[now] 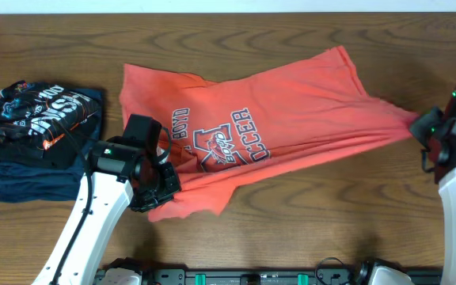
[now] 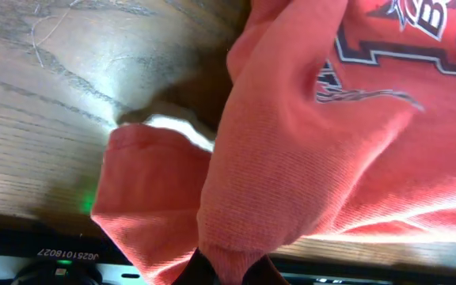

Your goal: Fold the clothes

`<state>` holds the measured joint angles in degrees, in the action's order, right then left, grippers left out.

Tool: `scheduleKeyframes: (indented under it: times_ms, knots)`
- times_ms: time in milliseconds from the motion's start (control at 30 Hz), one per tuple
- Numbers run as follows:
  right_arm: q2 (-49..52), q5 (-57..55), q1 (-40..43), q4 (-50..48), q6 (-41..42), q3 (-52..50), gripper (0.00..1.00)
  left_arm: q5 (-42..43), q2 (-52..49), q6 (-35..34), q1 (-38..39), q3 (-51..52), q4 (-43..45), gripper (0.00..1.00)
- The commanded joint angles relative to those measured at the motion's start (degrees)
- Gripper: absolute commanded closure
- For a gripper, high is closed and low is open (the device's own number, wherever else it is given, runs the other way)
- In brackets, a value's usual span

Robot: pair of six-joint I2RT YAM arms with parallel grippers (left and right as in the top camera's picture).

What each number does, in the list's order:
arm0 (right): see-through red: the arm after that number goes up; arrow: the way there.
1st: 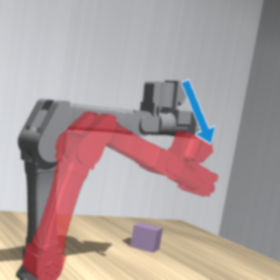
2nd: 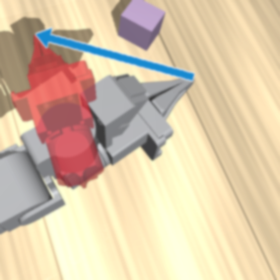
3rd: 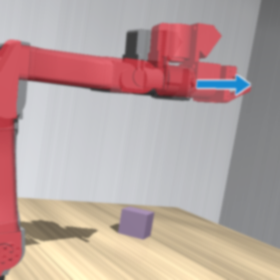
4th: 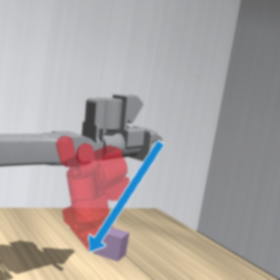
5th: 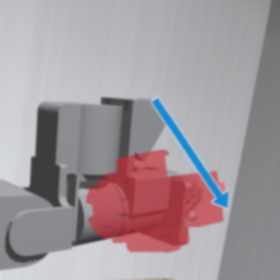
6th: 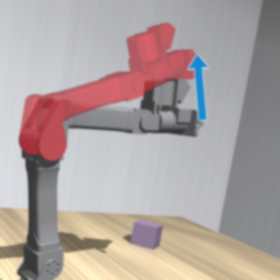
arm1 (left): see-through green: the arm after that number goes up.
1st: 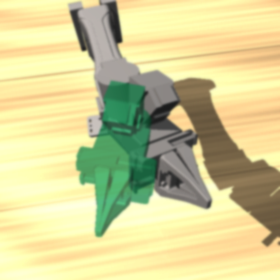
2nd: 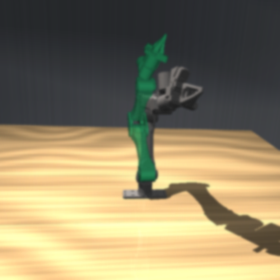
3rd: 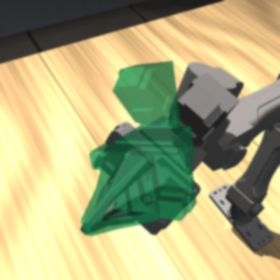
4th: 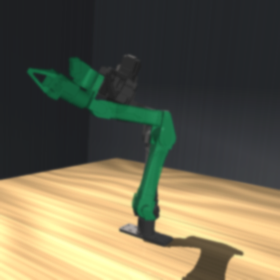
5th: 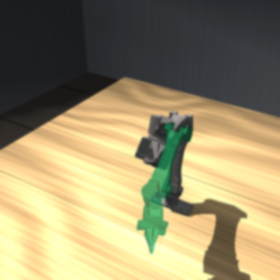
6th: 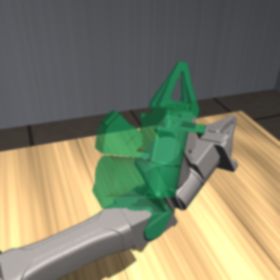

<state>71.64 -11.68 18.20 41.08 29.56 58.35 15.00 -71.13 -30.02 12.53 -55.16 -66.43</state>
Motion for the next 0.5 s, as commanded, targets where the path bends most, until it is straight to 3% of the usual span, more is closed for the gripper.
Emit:
scheduleKeyframes:
  times_ms: [0, 467]
  knots:
    - [2.5, -8.4, 2.2, 2.9, -1.3, -2.1, 0.99, -0.8, 0.4, -0.3, -0.2, -0.5, -0.4, 0.94]
    - [7.9, -4.5, 3.3, 5.0, -1.4, -4.0, 0.93, -0.7, 0.4, -0.3, -0.2, -0.5, -1.6, 0.94]
